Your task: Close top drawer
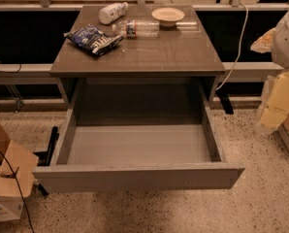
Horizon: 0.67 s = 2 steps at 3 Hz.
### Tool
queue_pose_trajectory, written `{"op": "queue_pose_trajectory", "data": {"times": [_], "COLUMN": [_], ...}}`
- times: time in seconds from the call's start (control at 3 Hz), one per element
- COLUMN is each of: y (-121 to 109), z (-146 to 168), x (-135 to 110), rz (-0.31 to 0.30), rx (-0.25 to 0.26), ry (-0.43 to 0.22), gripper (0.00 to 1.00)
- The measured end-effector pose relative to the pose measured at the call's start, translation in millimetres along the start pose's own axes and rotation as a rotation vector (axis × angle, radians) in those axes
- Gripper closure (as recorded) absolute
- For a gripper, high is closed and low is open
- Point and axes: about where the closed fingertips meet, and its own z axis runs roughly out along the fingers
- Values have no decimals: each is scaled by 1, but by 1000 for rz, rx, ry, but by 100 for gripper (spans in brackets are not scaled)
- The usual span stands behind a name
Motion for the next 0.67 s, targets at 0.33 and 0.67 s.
{"op": "queue_pose_trajectory", "data": {"times": [0.33, 0.67], "y": [0, -1], "z": [-1, -3], "x": [0, -2], "rz": [0, -1], "rx": [4, 12], "ry": [-1, -4], "gripper": [3, 27]}}
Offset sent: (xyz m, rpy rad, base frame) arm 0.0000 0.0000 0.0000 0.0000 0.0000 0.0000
